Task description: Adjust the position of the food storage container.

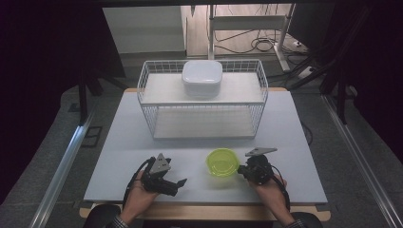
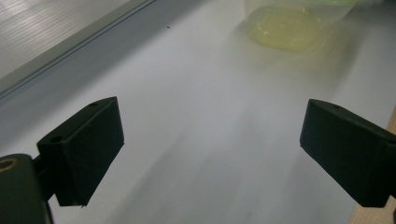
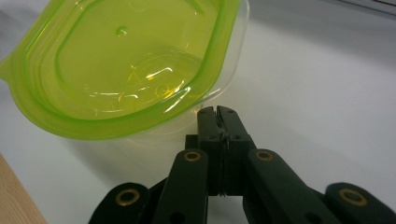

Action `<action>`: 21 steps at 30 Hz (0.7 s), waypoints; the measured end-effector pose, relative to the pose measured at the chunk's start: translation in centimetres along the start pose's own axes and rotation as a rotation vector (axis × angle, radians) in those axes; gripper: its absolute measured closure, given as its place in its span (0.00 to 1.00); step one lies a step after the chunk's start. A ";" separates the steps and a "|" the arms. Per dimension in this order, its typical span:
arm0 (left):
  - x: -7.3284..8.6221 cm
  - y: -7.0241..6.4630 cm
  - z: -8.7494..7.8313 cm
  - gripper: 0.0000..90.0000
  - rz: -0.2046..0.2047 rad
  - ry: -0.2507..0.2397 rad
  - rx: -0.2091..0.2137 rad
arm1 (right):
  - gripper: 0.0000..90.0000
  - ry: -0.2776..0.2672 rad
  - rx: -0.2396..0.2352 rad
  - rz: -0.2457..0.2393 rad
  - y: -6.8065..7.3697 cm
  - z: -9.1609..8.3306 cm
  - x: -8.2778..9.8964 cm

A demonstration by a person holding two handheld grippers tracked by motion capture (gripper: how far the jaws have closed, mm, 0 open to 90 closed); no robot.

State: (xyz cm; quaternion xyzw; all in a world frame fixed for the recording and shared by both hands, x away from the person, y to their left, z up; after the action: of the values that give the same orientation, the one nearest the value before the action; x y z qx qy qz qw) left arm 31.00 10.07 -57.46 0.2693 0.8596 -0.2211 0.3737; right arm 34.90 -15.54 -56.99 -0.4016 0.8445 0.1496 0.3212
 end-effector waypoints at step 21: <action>0.2 0.0 0.1 0.07 0.005 0.017 0.000 | 0.99 -0.025 -0.056 -0.026 1.3 4.3 -4.1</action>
State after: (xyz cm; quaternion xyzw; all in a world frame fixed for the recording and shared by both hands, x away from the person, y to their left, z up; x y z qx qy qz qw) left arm 30.96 10.11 -57.67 0.2733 0.8620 -0.2178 0.3672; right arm 37.67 -10.09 -57.51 -0.4193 0.8307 0.1740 0.3224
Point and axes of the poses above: each handheld gripper's, and its own axes: z roughly forward along the jaws, x roughly out of its underside, y roughly to its left, the point moved 8 cm from there along z, roughly forward along the jaws, and after that the axes turned 13 degrees about -z, right-handed, at the moved point
